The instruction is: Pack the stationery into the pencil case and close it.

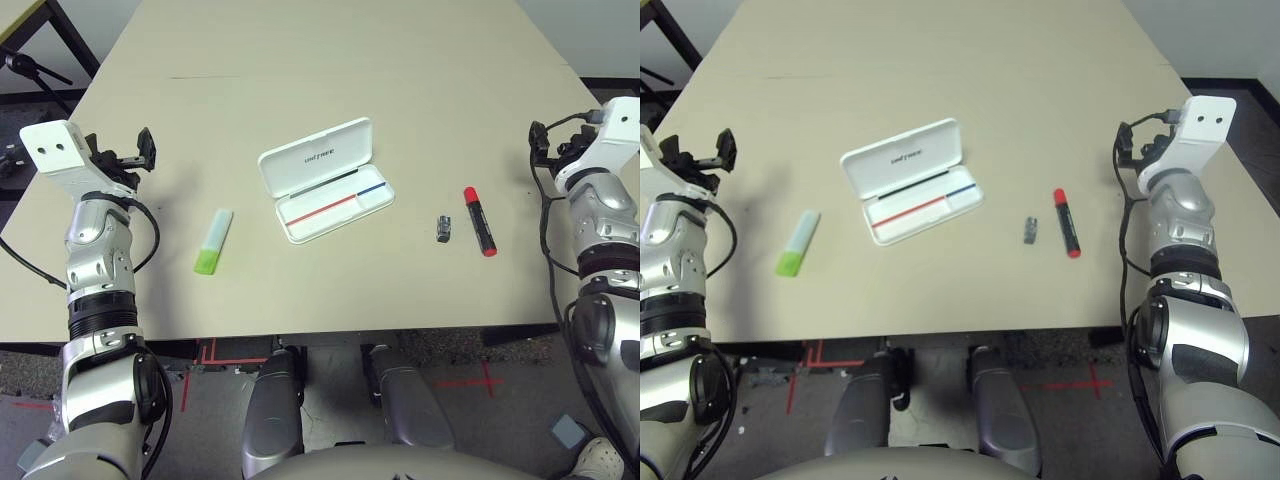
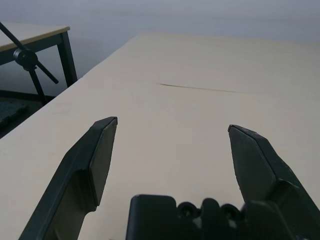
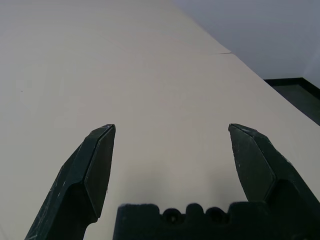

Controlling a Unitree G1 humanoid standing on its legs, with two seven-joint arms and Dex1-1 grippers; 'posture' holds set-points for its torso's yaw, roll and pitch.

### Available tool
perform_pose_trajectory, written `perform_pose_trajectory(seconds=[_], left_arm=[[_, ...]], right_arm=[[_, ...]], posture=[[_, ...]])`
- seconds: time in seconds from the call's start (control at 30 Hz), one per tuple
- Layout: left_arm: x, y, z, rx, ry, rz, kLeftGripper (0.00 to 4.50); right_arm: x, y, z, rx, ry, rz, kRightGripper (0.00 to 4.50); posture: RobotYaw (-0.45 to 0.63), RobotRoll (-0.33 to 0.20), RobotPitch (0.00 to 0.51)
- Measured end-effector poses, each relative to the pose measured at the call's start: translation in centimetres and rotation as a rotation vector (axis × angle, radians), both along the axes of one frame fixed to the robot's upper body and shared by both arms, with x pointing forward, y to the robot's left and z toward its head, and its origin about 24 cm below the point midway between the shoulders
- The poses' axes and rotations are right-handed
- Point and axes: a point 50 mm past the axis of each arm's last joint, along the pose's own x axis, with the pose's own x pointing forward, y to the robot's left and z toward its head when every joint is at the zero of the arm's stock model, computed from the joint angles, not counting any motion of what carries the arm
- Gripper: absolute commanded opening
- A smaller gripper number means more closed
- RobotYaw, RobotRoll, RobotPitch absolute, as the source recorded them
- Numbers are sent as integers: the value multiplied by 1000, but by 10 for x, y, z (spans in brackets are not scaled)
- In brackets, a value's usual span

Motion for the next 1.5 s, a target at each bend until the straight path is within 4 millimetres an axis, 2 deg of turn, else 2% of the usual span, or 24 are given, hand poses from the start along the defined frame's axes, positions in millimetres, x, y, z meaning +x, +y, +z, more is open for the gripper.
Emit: perform_pose_trajectory(seconds=[0.27,0.43,0.6,0.8,0.93,1.07,1.23,1.5], left_arm=[[-2,-1,7,9,-20,-9,4481],[-7,0,3,15,-3,-9,4481],[-12,10,9,32,-5,12,4481],[-16,17,10,18,-8,26,4481],[-17,18,12,21,-5,21,4481],[-21,17,17,50,32,-54,4481],[-28,1,30,119,93,-245,4481],[-48,-41,32,214,253,-586,4481]], right_arm=[[0,1,0,-8,2,13,4500],[3,6,1,-10,-4,29,4500],[8,19,-2,-4,1,68,4500],[12,25,4,-32,-5,127,4500],[13,30,5,-51,11,217,4500],[12,41,9,-106,57,415,4500],[1,50,13,-199,143,674,4500],[-13,71,13,-247,249,943,4500]], posture=[[-50,0,212],[-38,0,206],[-13,0,211],[-13,0,214],[-14,0,214],[-7,0,218],[5,0,219],[23,0,232]])
